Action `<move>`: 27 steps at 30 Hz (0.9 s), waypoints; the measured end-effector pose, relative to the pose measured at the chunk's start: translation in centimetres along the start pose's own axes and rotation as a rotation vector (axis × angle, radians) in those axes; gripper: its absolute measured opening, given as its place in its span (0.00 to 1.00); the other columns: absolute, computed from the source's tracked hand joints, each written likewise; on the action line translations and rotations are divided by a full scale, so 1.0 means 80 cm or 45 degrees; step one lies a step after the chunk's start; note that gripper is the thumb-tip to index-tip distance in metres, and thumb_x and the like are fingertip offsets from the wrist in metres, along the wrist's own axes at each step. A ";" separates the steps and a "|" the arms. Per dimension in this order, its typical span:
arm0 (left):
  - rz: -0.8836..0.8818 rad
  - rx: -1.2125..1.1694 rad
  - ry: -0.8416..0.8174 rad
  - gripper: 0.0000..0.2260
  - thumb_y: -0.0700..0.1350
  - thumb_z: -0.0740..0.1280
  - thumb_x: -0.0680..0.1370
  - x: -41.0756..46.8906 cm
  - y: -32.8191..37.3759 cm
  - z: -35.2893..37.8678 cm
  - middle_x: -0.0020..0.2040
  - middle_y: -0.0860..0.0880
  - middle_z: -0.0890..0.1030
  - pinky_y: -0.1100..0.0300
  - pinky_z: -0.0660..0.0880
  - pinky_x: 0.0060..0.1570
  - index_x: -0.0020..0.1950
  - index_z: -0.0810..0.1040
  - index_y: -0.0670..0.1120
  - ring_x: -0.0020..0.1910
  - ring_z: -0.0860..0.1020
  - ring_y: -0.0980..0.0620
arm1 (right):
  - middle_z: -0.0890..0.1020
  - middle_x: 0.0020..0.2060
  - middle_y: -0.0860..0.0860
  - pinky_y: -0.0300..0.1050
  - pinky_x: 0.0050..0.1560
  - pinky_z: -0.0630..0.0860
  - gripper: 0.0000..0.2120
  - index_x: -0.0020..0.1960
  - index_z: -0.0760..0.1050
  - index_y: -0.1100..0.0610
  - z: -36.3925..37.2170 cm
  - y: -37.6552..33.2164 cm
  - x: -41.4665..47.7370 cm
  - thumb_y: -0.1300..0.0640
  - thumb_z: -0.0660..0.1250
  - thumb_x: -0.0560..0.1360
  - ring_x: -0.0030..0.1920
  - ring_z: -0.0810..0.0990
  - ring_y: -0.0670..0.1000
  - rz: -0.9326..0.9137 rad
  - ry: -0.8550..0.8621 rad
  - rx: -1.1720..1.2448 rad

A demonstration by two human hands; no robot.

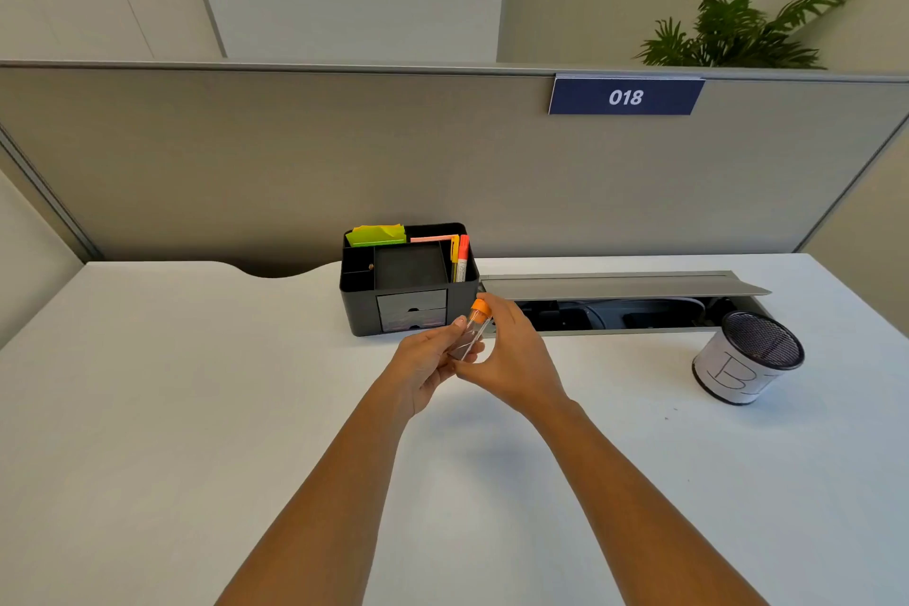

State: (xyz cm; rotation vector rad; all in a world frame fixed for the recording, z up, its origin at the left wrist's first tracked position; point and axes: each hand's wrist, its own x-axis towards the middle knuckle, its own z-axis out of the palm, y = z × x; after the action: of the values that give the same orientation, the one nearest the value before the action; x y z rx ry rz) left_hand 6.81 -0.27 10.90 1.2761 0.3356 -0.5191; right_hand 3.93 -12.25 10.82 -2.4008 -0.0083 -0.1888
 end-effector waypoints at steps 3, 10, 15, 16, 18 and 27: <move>0.022 0.057 -0.004 0.15 0.45 0.64 0.77 -0.002 0.000 0.002 0.52 0.42 0.82 0.61 0.79 0.43 0.60 0.78 0.38 0.42 0.82 0.49 | 0.69 0.69 0.52 0.48 0.67 0.66 0.41 0.72 0.59 0.54 -0.001 -0.001 0.001 0.45 0.74 0.65 0.68 0.68 0.54 -0.006 -0.003 -0.027; 0.194 0.466 0.002 0.18 0.50 0.65 0.76 0.002 0.001 0.001 0.57 0.44 0.81 0.54 0.75 0.57 0.62 0.77 0.42 0.51 0.80 0.48 | 0.66 0.72 0.51 0.47 0.68 0.65 0.42 0.73 0.56 0.52 0.006 0.007 0.006 0.48 0.74 0.66 0.71 0.65 0.52 -0.039 -0.094 -0.060; 0.351 0.655 0.041 0.17 0.47 0.69 0.75 0.005 0.006 -0.006 0.60 0.44 0.80 0.57 0.71 0.55 0.62 0.77 0.44 0.56 0.76 0.48 | 0.58 0.75 0.49 0.50 0.72 0.59 0.51 0.75 0.44 0.49 0.014 0.012 0.007 0.48 0.75 0.65 0.75 0.56 0.52 -0.032 -0.170 -0.073; 0.378 0.673 0.065 0.17 0.47 0.69 0.74 0.007 0.009 -0.008 0.59 0.45 0.80 0.58 0.69 0.54 0.62 0.77 0.44 0.56 0.75 0.49 | 0.57 0.75 0.49 0.50 0.72 0.59 0.52 0.75 0.42 0.49 0.015 0.015 0.006 0.48 0.75 0.65 0.75 0.55 0.52 -0.012 -0.160 -0.068; 0.445 0.712 0.164 0.17 0.46 0.70 0.74 0.010 0.013 -0.010 0.59 0.45 0.80 0.61 0.69 0.50 0.62 0.77 0.44 0.53 0.74 0.51 | 0.56 0.76 0.49 0.48 0.71 0.59 0.50 0.75 0.41 0.50 0.018 0.023 0.000 0.49 0.74 0.67 0.75 0.55 0.52 0.020 -0.128 -0.056; 0.881 0.740 0.573 0.21 0.39 0.68 0.75 0.020 0.066 -0.041 0.57 0.41 0.79 0.61 0.73 0.53 0.67 0.69 0.46 0.52 0.78 0.44 | 0.54 0.76 0.53 0.48 0.73 0.54 0.39 0.75 0.41 0.54 0.052 0.092 -0.045 0.41 0.59 0.75 0.75 0.51 0.54 0.173 -0.261 -0.272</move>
State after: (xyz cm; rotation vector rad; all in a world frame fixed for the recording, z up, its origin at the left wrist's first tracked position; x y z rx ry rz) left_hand 11.18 3.68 13.55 1.9591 0.0899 0.2991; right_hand 1.32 -14.79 2.40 -2.6127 0.0840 0.1261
